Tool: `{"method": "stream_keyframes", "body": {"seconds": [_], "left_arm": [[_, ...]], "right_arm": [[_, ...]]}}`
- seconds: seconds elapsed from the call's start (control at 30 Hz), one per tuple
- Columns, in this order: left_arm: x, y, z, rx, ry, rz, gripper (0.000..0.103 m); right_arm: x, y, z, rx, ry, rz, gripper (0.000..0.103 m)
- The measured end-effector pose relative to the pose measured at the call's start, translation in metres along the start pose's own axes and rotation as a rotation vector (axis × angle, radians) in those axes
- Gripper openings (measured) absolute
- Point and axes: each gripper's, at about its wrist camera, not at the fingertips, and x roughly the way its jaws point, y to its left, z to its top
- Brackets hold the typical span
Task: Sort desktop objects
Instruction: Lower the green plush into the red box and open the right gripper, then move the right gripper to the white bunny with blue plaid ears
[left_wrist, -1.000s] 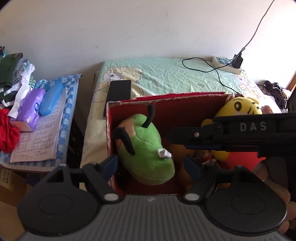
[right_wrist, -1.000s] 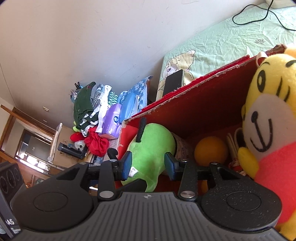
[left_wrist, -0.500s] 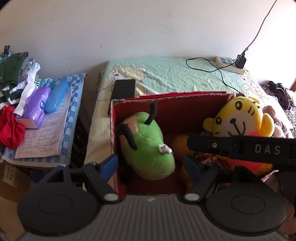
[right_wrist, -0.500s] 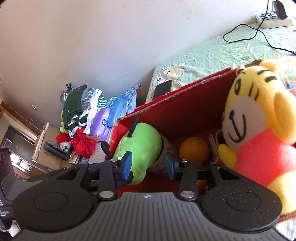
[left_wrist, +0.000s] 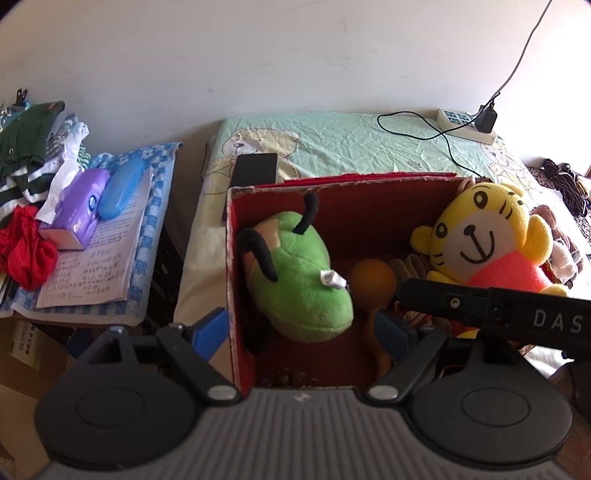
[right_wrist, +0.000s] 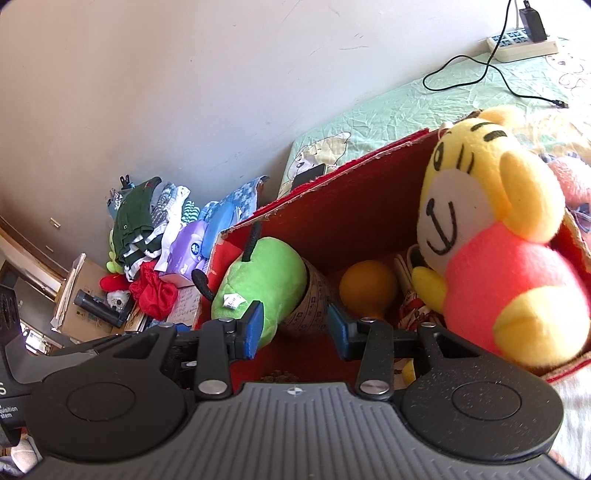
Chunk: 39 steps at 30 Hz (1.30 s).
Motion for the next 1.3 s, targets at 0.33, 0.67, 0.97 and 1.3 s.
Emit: {"method": "stream_keyframes", "body": {"seconds": [0.33, 0.67, 0.97, 1.3], "left_arm": [[0.009, 0.001, -0.004, -0.014, 0.029, 0.024, 0.086], [0.000, 0.005, -0.006, -0.021, 0.008, 0.037, 0.085], [-0.023, 0.000, -0.012, 0.009, -0.033, 0.059, 0.087], [-0.053, -0.022, -0.011, 0.013, -0.076, 0.067, 0.088]], "right_arm": [[-0.003, -0.004, -0.005, 0.020, -0.022, -0.007, 0.043], [-0.009, -0.002, -0.009, -0.016, -0.043, -0.006, 0.043], [-0.028, -0.001, -0.019, -0.071, -0.075, 0.039, 0.043], [-0.056, -0.013, -0.011, -0.106, -0.086, 0.211, 0.044]]}}
